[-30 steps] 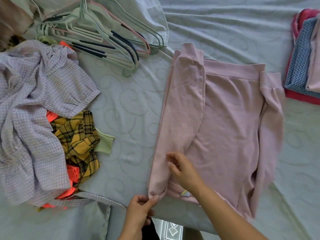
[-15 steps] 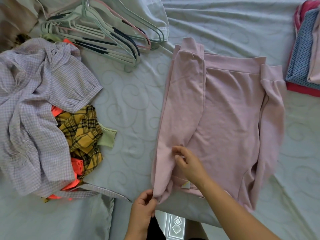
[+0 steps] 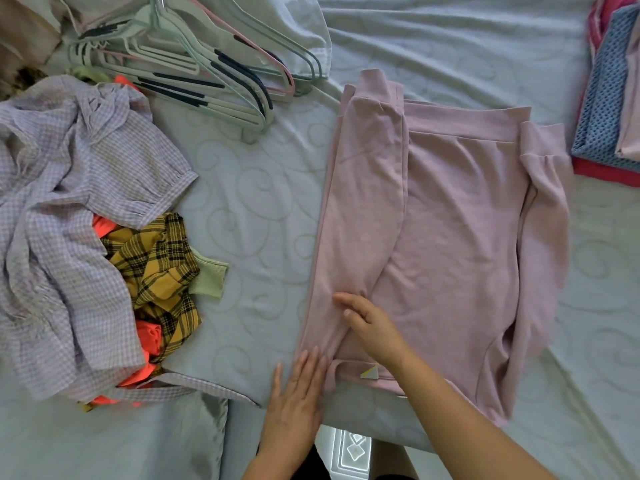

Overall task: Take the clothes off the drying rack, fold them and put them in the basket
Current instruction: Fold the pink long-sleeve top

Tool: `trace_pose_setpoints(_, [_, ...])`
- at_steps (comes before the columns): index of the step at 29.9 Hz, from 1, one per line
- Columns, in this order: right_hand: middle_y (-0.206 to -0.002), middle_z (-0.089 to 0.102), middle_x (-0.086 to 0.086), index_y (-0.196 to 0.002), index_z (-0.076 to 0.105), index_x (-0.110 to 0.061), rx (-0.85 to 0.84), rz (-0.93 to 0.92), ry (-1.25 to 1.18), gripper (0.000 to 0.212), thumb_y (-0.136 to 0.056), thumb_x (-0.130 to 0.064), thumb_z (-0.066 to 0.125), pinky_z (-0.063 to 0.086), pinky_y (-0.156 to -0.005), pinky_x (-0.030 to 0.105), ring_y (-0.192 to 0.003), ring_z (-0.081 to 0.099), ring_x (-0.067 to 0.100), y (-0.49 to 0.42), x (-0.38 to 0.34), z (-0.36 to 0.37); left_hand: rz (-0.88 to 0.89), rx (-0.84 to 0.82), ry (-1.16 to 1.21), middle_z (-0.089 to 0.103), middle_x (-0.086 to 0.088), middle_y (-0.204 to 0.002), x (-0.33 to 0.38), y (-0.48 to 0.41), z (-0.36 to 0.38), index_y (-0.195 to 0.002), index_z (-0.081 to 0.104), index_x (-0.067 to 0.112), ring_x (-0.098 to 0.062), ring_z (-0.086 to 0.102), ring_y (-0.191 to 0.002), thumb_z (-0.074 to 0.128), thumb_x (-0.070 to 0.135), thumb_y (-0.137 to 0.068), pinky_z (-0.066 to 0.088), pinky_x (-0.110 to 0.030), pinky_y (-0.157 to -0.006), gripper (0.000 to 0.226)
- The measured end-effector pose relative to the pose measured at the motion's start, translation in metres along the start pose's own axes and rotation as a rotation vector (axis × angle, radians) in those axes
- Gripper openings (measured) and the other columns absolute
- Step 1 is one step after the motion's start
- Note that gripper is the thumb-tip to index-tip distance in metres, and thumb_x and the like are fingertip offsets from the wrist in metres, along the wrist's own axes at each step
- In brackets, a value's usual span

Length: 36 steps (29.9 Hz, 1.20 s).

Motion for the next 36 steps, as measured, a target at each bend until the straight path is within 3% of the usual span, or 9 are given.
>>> trace_pose_setpoints(8, [-0.1,0.059,-0.005,-0.108,0.062,-0.007,0.027,0.052,-0.166,0.024,-0.093,0.0,0.045,0.038,-0.077,0.0,-0.087,0.053,-0.01,0.008,-0.002,-0.011,0.187,0.183,0.031,0.019,-0.006,-0.151,0.013,0.011,-0.023,-0.131,0.038,0.016,-0.023,0.018,-0.141,0.052,0.038,-0.064,0.02,-0.039,-0.107,0.072])
trace_pose_setpoints(14, [-0.073,0.063,-0.007,-0.07,0.057,-0.03,-0.213,0.134,0.031,0.022,-0.083,-0.014,0.05,0.047,-0.072,0.03,-0.07,0.056,0.01,0.049,0.03,0.017,-0.539,0.25,0.63,0.048,-0.01,-0.108,-0.049,0.0,-0.021,-0.114,0.045,0.012,-0.022,0.051,-0.092,0.082,0.035,-0.055,0.046,-0.034,-0.084,0.073])
trace_pose_setpoints(17, [-0.078,0.06,-0.011,-0.075,0.057,-0.033,-0.255,0.129,0.156,0.023,-0.085,-0.014,0.05,0.045,-0.077,0.025,-0.07,0.053,-0.001,0.066,0.039,0.028,-0.481,0.275,0.648,0.049,-0.001,-0.092,-0.045,-0.006,-0.028,-0.104,0.052,0.01,-0.017,0.048,-0.085,0.078,0.019,-0.066,0.042,-0.025,-0.077,0.047])
trace_pose_setpoints(21, [-0.092,0.06,-0.003,-0.092,0.062,-0.021,0.139,-0.126,0.535,0.027,-0.075,-0.03,0.043,0.047,-0.071,0.031,-0.088,0.05,0.012,0.053,0.023,-0.001,-0.598,0.161,0.819,0.057,-0.002,-0.085,-0.049,-0.007,-0.008,-0.083,0.048,0.026,-0.019,0.054,-0.076,0.075,0.015,-0.073,0.04,-0.022,-0.066,0.03])
trace_pose_setpoints(23, [-0.099,0.064,0.002,-0.1,0.06,-0.02,0.008,-0.067,0.736,0.027,-0.079,-0.029,0.045,0.044,-0.077,0.035,-0.097,0.053,0.024,0.051,0.029,0.008,-0.642,0.186,0.847,0.057,-0.003,-0.08,-0.054,-0.004,-0.01,-0.078,0.049,0.024,-0.017,0.053,-0.071,0.071,0.012,-0.077,0.04,-0.025,-0.065,0.025])
trace_pose_setpoints(27, [-0.122,0.055,0.015,-0.119,0.055,-0.015,-0.568,0.028,0.781,0.032,-0.09,-0.02,0.042,0.042,-0.088,0.036,-0.109,0.054,0.035,0.088,0.053,0.068,-0.448,0.298,0.56,0.048,0.001,-0.083,-0.047,-0.011,-0.045,-0.088,0.051,0.017,-0.017,0.047,-0.075,0.049,0.029,-0.073,0.036,-0.023,-0.07,0.019])
trace_pose_setpoints(30, [-0.117,0.061,0.01,-0.111,0.061,-0.015,-0.319,0.046,0.64,0.031,-0.089,-0.02,0.039,0.042,-0.086,0.032,-0.109,0.054,0.03,0.079,0.041,0.042,-0.126,0.309,0.362,0.053,0.0,-0.087,-0.007,-0.023,-0.064,-0.095,0.047,0.021,-0.014,0.044,-0.08,0.044,0.022,-0.077,0.036,-0.023,-0.072,0.018])
trace_pose_setpoints(33, [-0.112,0.06,0.007,-0.104,0.059,-0.013,0.006,0.165,0.385,0.024,-0.09,-0.02,0.041,0.039,-0.084,0.03,-0.105,0.054,0.025,0.063,0.053,-0.018,-0.006,0.049,0.368,0.047,0.011,-0.094,0.02,-0.031,-0.038,-0.096,0.045,0.03,-0.006,0.048,-0.081,0.039,0.025,-0.079,0.039,-0.018,-0.069,0.019])
trace_pose_setpoints(36, [-0.087,0.064,0.005,-0.072,0.048,-0.024,-0.157,0.33,0.411,0.02,-0.091,-0.017,0.044,0.04,-0.071,0.028,-0.092,0.06,0.027,0.071,0.091,-0.034,-0.037,-0.214,0.199,0.046,0.006,-0.092,0.022,-0.023,-0.001,-0.089,0.042,0.024,-0.008,0.059,-0.074,0.048,0.037,-0.078,0.046,-0.024,-0.058,0.018])
Point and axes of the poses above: each hand's wrist, its own y-axis away from the middle knuckle, its own z-axis out of the palm, x = y × z, the point moved 9 cm from there along -y, towards the middle knuckle
